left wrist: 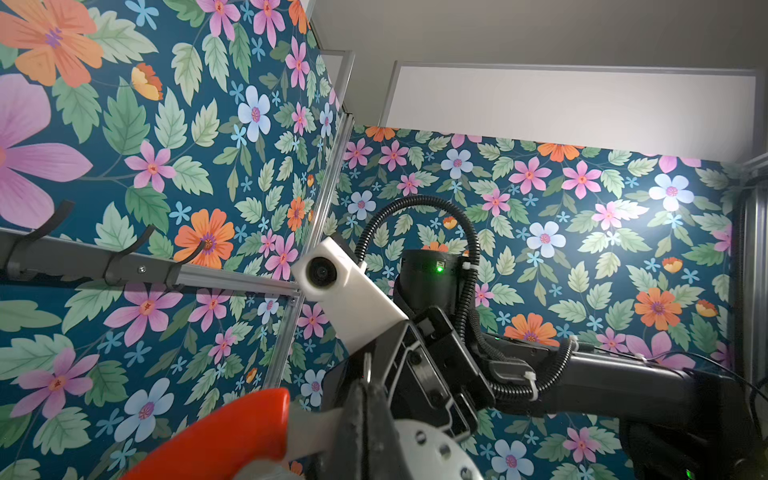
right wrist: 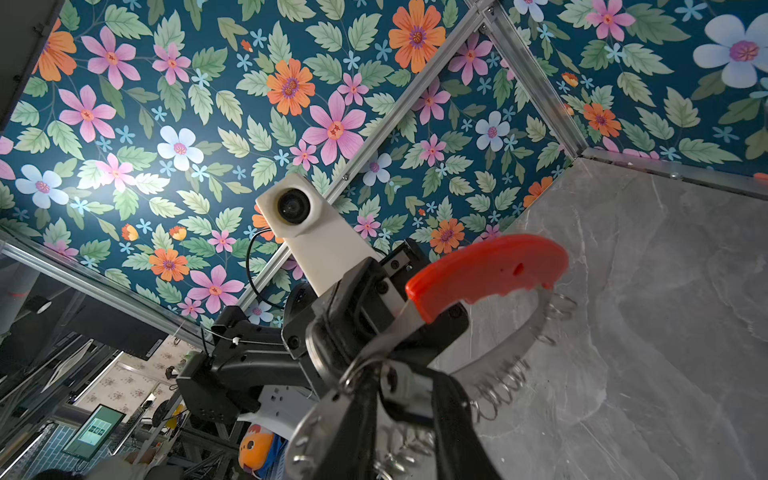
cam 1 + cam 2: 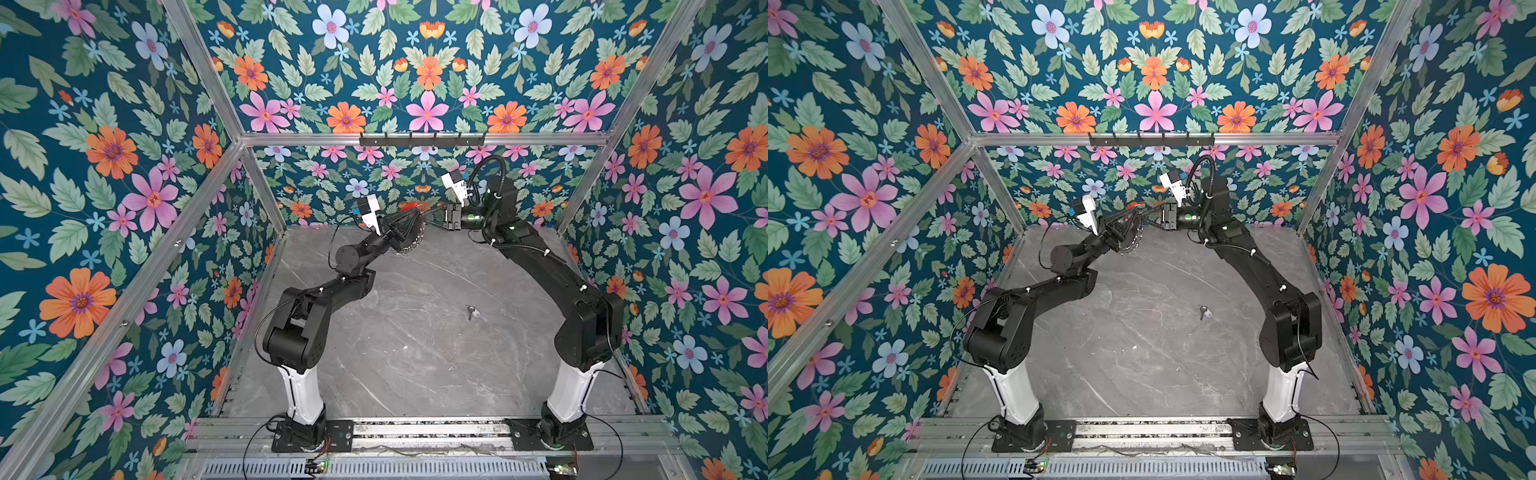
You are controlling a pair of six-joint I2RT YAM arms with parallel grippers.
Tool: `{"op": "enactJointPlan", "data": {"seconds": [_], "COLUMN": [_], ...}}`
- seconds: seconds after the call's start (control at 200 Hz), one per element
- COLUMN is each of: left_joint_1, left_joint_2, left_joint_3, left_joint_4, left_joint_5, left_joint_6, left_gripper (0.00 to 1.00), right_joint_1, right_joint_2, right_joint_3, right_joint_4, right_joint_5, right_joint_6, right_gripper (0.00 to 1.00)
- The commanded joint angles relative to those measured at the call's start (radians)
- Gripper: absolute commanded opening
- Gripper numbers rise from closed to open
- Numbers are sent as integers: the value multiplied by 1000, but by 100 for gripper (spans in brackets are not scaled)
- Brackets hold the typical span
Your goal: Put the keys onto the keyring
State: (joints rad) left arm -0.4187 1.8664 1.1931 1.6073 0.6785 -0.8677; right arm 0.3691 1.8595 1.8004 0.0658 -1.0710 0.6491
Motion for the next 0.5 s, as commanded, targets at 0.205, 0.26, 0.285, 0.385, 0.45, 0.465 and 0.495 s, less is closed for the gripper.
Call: {"op": "enactJointPlan", "data": {"seconds": [0.205,0.26,0.285,0.385,0.45,0.465,0.495], "left_joint_1": [1,1,1,1,1,1,1], "left_joint_2": [-16,-15,-13,-7,-4,-4,-3], "left_joint_3": [-9,-6,-4,6,14,16,17], "left_joint_4": [66,66,66,66,65,66,66], "left_joint_5": [22,26,28,36,42,42,45], "left_joint_6": [-7,-12,-16,-31,-40,-41,-45], "left_gripper": [0,0,0,0,0,0,0], "right_joint_1": [-36,-38,-38,-26,-15,-13,-5], "right_joint_2": [-103,-114,-118,-125,-124,-124,-119], "right_joint_3": [-71,-83,-86,-101,-97,-95,-85], "right_joint_4": [-64,-73,-73,-71,-91,-98,-113], "right_joint_5": [87,91,91,87,97,99,104], "right_joint_6": [-130,-151,-158,-181,-213,-220,-235], "right_gripper": [38,39,39,41,43,43,43]}}
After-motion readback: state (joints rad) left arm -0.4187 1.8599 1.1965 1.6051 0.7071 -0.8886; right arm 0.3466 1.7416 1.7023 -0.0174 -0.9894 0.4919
